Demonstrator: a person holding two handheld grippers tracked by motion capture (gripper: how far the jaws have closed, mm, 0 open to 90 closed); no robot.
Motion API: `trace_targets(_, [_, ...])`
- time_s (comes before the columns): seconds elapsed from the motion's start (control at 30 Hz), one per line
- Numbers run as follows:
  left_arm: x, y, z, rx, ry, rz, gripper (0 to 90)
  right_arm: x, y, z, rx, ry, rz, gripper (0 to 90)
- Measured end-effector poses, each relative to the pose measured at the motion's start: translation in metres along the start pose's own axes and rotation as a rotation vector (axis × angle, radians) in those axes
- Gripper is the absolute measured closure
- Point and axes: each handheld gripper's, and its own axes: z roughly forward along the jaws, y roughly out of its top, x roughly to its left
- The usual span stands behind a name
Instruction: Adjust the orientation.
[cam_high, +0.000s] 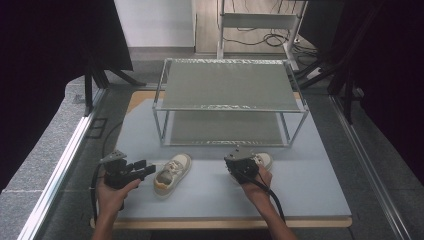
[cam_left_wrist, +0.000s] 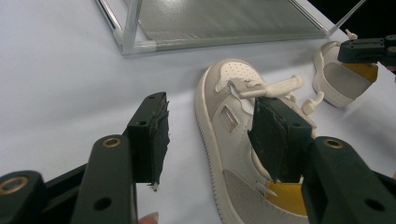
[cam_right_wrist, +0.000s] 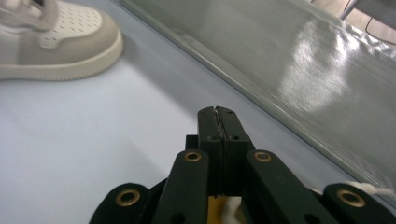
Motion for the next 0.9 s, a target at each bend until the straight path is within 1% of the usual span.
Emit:
trace_targets(0.03, [-0.001,0.001,0.001,-0.001,0.0,0.002,46.2,-0.004,-0.002,-0.001,0.019,0.001,0.006,89.8])
trace_targets(0.07, [-0.001,0.001,0.001,-0.001,0.0,0.002,46.2,-0.004,-0.002,-0.001,0.019,0.001,0.006,89.8])
trace_targets(0.1, [-0.002,0.002,0.002,0.0,-0.003,0.005,46.2,-0.009,-0.003,-0.003,0.02,0.028,0.022,89.8])
trace_targets(0.23, [-0.002,0.003,0.005,0.007,-0.008,0.009,46.1,-0.014,-0.001,-0.005,0.036,0.012,0.01,89.8])
trace_targets(0.27, [-0.003,0.003,0.005,0.008,-0.007,0.01,46.1,-0.017,0.0,-0.004,0.045,0.017,0.013,89.9])
trace_targets(0.3, [-0.003,0.003,0.006,0.011,-0.009,0.01,46.0,-0.023,0.002,0.001,0.073,0.04,0.022,89.9])
trace_targets(0.33, [-0.003,0.003,0.006,0.011,-0.009,0.01,46.0,-0.023,0.002,0.001,0.073,0.04,0.022,89.9])
trace_targets(0.37, [-0.002,0.003,0.005,0.011,-0.008,0.013,46.0,-0.028,0.003,0.005,0.1,0.069,0.027,89.9])
trace_targets(0.4, [-0.001,0.003,0.004,0.007,-0.006,0.011,46.0,-0.03,0.003,0.007,0.105,0.08,0.032,90.0])
trace_targets(0.43, [-0.001,0.002,0.003,0.001,-0.002,0.008,46.0,-0.031,0.003,0.007,0.105,0.089,0.041,90.0])
trace_targets(0.53, [0.001,0.002,0.001,-0.005,0.003,0.003,46.0,-0.031,0.002,0.005,0.1,0.093,0.042,90.0])
trace_targets(0.6, [0.001,0.002,0.001,-0.004,0.007,-0.001,46.0,-0.03,-0.001,0.001,0.108,0.115,0.031,90.0])
trace_targets(0.63, [0.001,0.001,0.002,-0.002,0.007,-0.001,46.0,-0.03,-0.001,0.001,0.108,0.115,0.031,90.0])
trace_targets(0.73, [-0.001,0.001,0.003,0.005,0.0,0.003,46.0,-0.031,-0.003,-0.003,0.114,0.134,0.026,90.0])
trace_targets(0.9, [-0.001,0.0,0.004,0.012,0.005,0.003,45.9,-0.031,-0.011,-0.014,0.122,0.17,-0.001,90.0])
